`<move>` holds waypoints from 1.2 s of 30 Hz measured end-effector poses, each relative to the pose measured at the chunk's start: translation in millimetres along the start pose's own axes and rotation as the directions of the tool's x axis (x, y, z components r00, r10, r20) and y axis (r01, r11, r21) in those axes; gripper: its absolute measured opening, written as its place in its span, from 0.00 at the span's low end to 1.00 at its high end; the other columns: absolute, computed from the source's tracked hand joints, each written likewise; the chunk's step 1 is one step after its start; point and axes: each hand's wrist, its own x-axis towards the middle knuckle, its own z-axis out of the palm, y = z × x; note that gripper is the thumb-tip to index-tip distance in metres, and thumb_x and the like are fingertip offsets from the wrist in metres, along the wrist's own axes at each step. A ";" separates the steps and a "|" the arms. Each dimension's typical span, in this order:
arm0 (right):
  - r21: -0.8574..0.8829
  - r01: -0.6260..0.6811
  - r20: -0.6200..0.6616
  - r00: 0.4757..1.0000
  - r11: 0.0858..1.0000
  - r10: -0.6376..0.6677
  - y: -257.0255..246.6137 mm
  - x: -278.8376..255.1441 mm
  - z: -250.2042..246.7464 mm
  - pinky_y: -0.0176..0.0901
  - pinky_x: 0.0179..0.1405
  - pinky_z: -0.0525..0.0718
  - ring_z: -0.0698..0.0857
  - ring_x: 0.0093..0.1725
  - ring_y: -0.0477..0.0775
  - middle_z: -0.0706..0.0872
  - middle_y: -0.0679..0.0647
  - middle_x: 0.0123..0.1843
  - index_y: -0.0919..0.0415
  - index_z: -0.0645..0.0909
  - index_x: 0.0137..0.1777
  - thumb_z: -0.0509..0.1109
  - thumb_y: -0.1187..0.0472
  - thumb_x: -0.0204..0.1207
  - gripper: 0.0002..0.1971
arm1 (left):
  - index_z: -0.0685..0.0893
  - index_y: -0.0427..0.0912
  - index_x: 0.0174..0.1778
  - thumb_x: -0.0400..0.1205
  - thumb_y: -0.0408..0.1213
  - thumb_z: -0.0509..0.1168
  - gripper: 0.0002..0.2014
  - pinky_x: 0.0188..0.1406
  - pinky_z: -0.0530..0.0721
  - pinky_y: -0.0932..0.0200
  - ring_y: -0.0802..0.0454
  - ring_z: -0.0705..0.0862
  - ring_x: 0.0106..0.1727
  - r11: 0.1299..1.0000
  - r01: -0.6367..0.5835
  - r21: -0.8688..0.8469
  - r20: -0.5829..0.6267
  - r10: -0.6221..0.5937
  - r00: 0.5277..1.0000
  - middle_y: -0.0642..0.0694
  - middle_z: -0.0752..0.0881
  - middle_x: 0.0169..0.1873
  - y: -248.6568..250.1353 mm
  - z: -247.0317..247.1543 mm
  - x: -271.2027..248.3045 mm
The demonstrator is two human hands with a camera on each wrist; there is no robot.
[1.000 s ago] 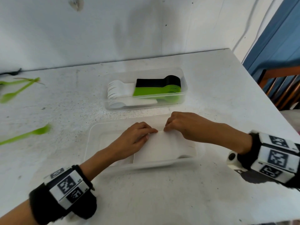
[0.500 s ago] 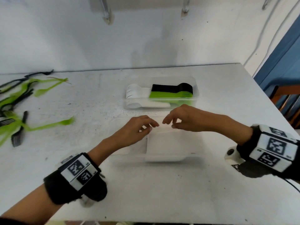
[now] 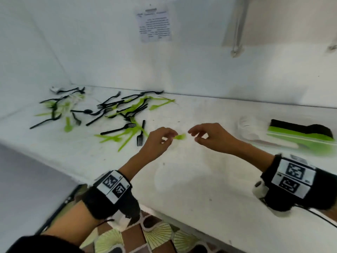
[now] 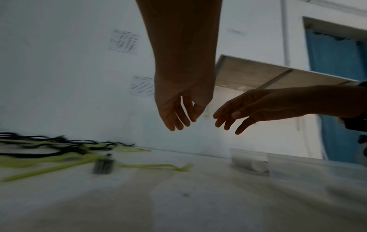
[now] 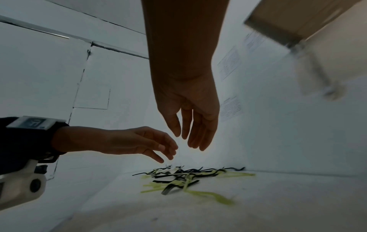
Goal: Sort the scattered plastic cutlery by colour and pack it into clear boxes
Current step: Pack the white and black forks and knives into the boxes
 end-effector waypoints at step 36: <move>0.120 0.250 0.310 0.910 0.961 -0.276 -278.0 453.2 366.8 0.34 0.52 0.74 0.80 0.49 0.49 0.85 0.58 0.58 0.61 0.79 0.65 0.68 0.66 0.77 0.17 | 0.81 0.32 0.60 0.79 0.25 0.64 0.13 0.43 0.73 0.80 0.45 0.83 0.56 0.857 0.510 0.067 -0.447 -0.432 0.784 0.36 0.83 0.58 -375.1 -424.1 -69.8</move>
